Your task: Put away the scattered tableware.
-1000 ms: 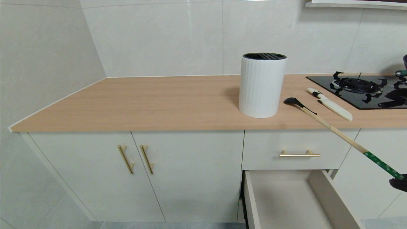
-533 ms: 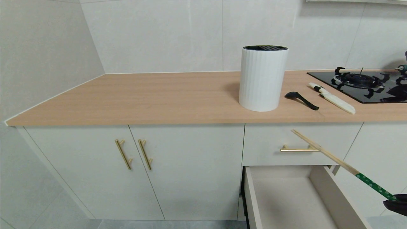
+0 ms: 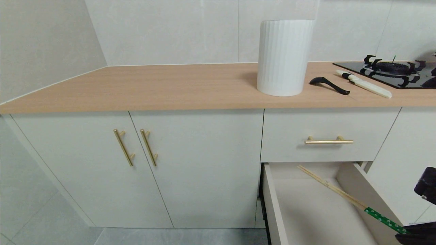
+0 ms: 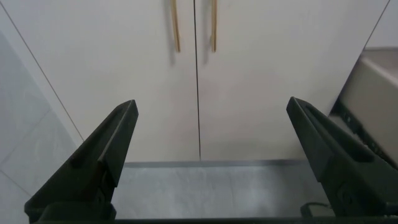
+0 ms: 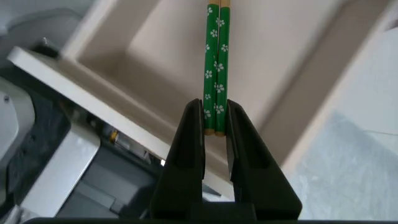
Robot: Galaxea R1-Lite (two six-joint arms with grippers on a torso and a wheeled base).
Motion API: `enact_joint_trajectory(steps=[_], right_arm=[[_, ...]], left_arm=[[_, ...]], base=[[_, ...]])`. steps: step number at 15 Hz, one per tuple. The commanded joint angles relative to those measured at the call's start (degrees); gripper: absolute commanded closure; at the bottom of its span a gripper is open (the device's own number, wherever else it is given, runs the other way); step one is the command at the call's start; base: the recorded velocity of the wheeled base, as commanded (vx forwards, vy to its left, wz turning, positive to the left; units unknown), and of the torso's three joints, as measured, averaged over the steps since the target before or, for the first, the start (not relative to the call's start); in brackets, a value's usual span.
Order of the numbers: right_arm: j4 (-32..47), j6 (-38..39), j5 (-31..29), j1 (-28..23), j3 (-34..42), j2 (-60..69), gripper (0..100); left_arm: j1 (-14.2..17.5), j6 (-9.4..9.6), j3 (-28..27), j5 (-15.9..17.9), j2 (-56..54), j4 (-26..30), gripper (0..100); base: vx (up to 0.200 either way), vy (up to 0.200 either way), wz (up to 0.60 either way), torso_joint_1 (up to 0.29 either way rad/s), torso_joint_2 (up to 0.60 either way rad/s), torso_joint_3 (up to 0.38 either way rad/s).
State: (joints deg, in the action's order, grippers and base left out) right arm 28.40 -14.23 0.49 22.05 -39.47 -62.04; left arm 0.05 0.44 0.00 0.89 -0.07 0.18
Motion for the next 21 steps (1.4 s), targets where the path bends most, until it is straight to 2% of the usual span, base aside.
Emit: enact_joint_trajectory(steps=[1,5,8,9,13,17,21], right_arm=[[-0.8,0.1,0.0,0.4,0.6,-4.1,100],[-6.6,0.6,0.0,-0.2,1.4,-14.3,100],[-15.9,4.1,-0.7,0.4,0.7,-27.3,100],[-16.5,5.3,-1.4,0.0,-1.0,-31.5,100],[-11.9,18.0,-1.0,-0.6,-13.6,-45.2,100],[-13.8,24.2,-1.0,0.7,-17.1,-54.5,100],[-18.6,25.7,-1.4,1.2,-17.4,-59.5,100]], left_arm=[[0.0,0.0,0.0,0.0,0.1,0.0,0],[0.0,0.0,0.0,0.0,0.1,0.0,0],[0.0,0.0,0.0,0.0,0.1,0.0,0],[0.0,0.0,0.0,0.0,0.1,0.0,0],[0.0,0.0,0.0,0.0,0.1,0.0,0],[0.0,0.0,0.0,0.0,0.1,0.0,0],[0.0,0.0,0.0,0.0,0.1,0.0,0]], base=[[0.0,0.0,0.0,-0.036,0.3,0.232],[0.0,0.0,0.0,-0.024,0.08,0.049],[0.0,0.0,0.0,0.0,0.0,0.0],[0.0,0.0,0.0,0.0,0.0,0.0],[0.0,0.0,0.0,0.0,0.0,0.0],[0.0,0.0,0.0,0.0,0.0,0.0],[0.0,0.0,0.0,0.0,0.0,0.0]])
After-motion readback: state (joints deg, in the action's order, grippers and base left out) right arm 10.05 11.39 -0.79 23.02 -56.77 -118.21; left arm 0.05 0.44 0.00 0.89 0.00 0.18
